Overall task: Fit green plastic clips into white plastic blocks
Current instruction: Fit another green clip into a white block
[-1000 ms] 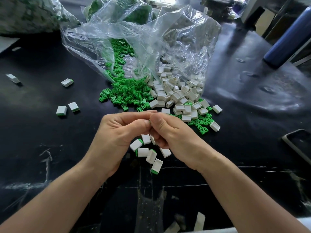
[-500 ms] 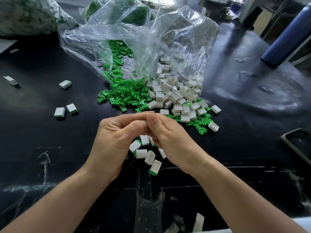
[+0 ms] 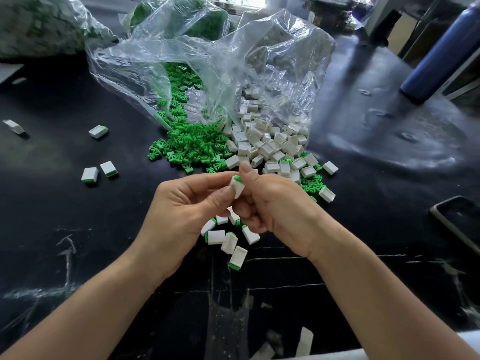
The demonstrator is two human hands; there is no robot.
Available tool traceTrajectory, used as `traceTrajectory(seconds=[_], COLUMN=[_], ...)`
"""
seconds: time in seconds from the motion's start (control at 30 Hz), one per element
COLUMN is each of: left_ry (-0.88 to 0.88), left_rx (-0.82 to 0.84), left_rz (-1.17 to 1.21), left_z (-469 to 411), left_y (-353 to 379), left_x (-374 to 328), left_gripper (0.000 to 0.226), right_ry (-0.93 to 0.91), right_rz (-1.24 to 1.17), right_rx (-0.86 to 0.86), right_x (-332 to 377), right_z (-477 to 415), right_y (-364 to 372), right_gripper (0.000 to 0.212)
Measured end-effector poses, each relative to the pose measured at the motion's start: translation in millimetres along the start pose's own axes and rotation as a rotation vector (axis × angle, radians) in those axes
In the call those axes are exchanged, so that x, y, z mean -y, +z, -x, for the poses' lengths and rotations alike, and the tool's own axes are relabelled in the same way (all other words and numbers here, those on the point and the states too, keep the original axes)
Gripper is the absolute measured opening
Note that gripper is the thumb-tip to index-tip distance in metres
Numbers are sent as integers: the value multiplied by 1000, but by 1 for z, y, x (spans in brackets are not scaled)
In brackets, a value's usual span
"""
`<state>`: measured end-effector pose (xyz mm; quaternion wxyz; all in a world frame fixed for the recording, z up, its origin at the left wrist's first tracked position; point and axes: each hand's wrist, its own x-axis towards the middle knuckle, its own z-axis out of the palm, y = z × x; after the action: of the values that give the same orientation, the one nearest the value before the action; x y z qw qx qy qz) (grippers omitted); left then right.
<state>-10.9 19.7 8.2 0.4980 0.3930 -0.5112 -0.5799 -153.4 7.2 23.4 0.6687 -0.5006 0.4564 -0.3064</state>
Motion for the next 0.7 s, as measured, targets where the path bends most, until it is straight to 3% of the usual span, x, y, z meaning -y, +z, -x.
traceTrajectory(seconds=[0.43,0.6,0.7], left_ry=[-55,-6,60], left_rx=[-31,-365,-444], left_rz=[-80,-453,-666], left_z=[-2,-17,-24], left_y=[-3,-22,-32], left_x=[1,12,14], left_gripper=[22,16,17], right_ry=[37,-29,-49], right_rz=[126,575,740], right_rx=[-31,-190,-162], right_x=[1,0,-5], right_z=[0,1,1], right_y=[-5,-13,-14], right_gripper=[44,33,17])
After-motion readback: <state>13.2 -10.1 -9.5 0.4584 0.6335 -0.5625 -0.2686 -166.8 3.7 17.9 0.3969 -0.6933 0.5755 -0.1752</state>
